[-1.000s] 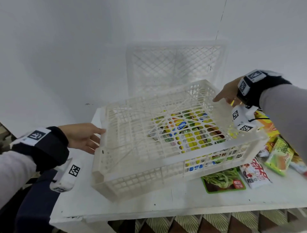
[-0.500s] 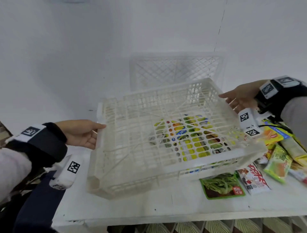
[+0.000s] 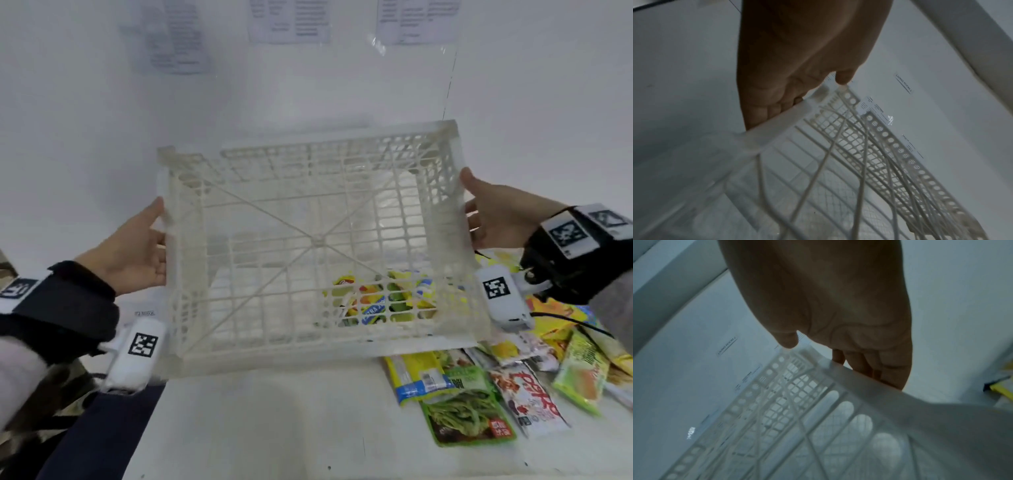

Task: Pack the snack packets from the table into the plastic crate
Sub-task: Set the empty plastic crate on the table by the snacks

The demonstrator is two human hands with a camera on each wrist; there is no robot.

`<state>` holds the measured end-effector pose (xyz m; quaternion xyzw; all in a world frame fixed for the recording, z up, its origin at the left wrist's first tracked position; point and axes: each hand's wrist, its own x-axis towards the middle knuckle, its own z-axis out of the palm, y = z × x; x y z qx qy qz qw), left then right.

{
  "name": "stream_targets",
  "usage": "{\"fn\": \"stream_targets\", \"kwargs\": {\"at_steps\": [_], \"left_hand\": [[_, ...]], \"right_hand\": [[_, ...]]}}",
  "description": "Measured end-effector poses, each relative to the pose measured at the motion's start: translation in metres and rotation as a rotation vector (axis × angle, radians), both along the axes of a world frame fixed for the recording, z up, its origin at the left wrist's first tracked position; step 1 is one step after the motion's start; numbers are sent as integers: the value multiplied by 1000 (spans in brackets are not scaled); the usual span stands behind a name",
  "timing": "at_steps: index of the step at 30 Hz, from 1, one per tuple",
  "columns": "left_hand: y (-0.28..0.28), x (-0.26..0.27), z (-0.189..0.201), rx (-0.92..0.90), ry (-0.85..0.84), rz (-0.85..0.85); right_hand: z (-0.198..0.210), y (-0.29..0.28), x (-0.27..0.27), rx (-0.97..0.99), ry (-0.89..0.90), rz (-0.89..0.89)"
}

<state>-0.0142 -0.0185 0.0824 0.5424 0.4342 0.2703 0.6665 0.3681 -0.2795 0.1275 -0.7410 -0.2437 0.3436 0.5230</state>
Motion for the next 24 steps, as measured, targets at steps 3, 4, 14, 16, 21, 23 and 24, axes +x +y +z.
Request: {"fn": "stream_targets", "kwargs": {"at_steps": [3,4,14,16,21,23,24], "left_hand": [[-1,-7,-3,38,-53,51],[-1,-10,-4,56,-62,60],[2,-32,-13,143,-151,11],[3,-36,-12,139,-158,-2],[9,-45,-9,88,-239,-86],[14,-49,-7,70,-258,-110],[17,-50,-7,67,-264,-130]], "right_hand": [[-8,0,-11,22,-3,10],[-12,1,-13,40,-17,1],[-28,4,-29,196,54,13],[-27,3,-29,219,95,42],[-24,1,-32,239,143,56],[-24,2,-33,251,152,40],[-24,2,-33,261,153,33]]}}
